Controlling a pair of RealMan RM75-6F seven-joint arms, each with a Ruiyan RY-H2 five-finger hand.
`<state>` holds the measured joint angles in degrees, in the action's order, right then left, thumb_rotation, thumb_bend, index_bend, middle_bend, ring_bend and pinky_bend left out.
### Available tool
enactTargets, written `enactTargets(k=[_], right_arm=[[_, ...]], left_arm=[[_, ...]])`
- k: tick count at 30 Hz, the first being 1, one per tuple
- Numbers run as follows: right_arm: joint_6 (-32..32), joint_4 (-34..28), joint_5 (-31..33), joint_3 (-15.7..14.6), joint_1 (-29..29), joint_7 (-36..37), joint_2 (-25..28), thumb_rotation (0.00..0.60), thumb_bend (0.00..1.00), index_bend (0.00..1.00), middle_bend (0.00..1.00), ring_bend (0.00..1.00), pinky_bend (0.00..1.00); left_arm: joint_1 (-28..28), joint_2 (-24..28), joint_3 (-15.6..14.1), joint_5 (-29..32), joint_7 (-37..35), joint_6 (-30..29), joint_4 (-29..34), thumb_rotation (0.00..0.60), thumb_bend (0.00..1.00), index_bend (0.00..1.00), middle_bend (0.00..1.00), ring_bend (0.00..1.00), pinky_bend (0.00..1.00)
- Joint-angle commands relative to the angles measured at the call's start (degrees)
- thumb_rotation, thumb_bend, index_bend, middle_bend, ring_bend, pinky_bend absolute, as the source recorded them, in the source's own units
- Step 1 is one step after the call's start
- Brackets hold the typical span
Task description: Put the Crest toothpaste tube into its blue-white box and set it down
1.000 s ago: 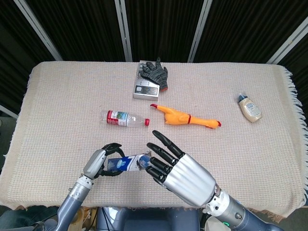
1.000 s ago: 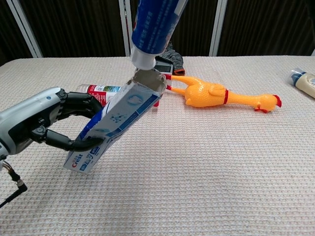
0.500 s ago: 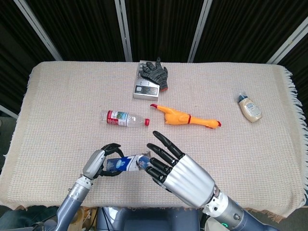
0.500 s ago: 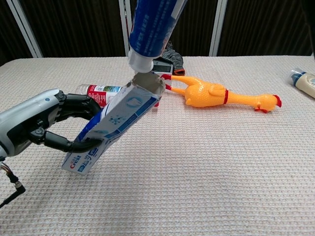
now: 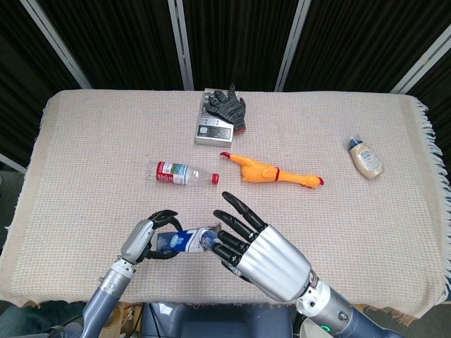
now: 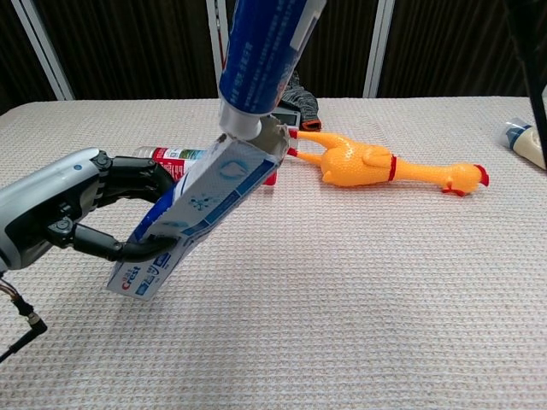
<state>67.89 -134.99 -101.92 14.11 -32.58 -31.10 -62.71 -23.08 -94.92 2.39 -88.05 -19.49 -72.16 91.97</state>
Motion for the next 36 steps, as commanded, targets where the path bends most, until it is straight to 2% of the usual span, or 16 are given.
enactTargets(k=[1,21,36], right_arm=[[0.0,0.0,0.37,-0.06,0.06,-0.1,-0.16,0.6,0.35,0.53,0.57,0.24,0.0],[-0.04,0.0,0.55,-2.11,0.9,1.46,-1.04,0.6,0.35,0.53,0.57,0.24,0.0],[-1.05,0.0,4.08,-2.25,0.39,1.78,-2.82,0.6,0.35,0.53,0.57,0.24,0.0]], left_arm=[[-0.02,0.11,-0.05,-0.13,0.2,-0.08,0.12,0.6,0.31,0.47,0.43,0.22,0.2],[0.47,-0.76,0.28,-0.27,-0.43,-1.64,-0.25,0.6,0.31,0.47,0.43,0.22,0.2],[1.23,-3.72,1.12,-2.67,-4.18,-6.2,-2.18,0.6,0.31,0.47,0.44,0.22,0.2]])
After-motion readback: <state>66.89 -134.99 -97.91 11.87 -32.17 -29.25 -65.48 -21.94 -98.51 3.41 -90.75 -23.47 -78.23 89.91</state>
